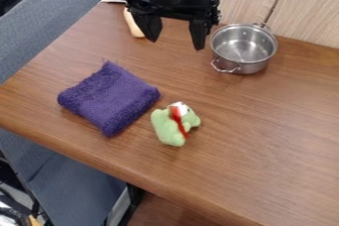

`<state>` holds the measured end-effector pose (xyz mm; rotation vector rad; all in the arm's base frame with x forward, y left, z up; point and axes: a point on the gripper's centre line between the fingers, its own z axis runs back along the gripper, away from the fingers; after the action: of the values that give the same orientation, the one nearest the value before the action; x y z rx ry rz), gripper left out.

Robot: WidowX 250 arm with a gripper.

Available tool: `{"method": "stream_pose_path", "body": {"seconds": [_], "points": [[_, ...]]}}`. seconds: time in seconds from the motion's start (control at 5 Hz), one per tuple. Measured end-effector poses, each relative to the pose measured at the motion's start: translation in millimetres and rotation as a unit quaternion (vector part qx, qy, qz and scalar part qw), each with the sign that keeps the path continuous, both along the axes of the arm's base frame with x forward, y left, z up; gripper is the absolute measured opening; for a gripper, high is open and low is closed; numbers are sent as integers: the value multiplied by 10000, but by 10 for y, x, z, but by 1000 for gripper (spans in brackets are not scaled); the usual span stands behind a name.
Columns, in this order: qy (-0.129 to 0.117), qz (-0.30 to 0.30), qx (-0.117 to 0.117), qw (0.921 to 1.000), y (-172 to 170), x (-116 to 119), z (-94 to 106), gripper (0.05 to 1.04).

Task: Move the silver pot to the center left of the table and to the left of the purple towel

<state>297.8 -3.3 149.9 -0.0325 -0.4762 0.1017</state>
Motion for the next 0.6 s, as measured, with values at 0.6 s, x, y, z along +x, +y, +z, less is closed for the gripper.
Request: {"method": "stream_pose_path", "body": {"seconds": [0.6], "points": [[617, 43, -8, 9981, -214, 601, -383, 1000]]}}
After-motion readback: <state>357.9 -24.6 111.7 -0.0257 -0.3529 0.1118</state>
